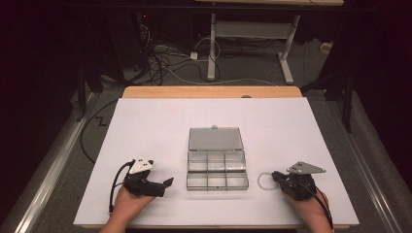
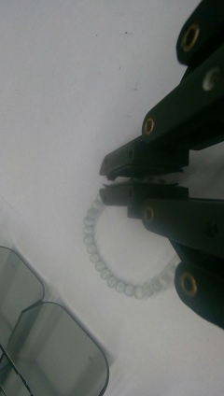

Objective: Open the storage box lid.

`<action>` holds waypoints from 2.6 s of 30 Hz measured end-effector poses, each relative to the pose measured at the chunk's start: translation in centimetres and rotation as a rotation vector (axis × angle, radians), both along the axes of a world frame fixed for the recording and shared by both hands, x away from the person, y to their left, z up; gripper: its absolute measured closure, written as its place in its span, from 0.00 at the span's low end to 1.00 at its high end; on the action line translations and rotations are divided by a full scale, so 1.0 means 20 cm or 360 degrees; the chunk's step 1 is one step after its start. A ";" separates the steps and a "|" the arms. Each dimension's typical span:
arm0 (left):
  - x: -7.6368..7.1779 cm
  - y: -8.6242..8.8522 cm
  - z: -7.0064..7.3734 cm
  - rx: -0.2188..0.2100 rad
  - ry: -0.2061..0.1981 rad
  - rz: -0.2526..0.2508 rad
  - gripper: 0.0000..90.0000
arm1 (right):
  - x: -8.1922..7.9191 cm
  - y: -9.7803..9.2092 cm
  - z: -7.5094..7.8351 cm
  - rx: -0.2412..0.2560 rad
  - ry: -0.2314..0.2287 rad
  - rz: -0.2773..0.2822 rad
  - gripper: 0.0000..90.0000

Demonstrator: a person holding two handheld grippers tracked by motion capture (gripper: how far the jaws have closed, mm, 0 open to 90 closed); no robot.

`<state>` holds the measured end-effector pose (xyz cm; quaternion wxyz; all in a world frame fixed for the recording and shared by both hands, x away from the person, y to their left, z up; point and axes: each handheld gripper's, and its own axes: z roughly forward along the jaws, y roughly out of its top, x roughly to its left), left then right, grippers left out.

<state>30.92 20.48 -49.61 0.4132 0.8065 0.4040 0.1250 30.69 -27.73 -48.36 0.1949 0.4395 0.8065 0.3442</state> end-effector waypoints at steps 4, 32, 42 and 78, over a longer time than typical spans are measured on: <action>0.00 0.00 0.00 -0.0001 0.0000 -0.0001 0.00 | 0.00 0.00 0.00 -0.0003 -0.0004 0.0002 0.97; 0.00 0.00 0.00 -0.0018 0.0001 -0.0009 0.00 | -0.04 -0.04 0.09 0.0256 -0.0086 0.0016 0.98; 0.00 0.00 0.00 -0.0019 0.0001 -0.0011 0.00 | -0.07 -0.04 0.13 0.0358 -0.0117 0.0040 0.98; 0.00 0.01 0.00 -0.0023 0.0003 -0.0017 0.00 | -0.08 0.04 0.21 0.0442 -0.0186 0.0110 0.98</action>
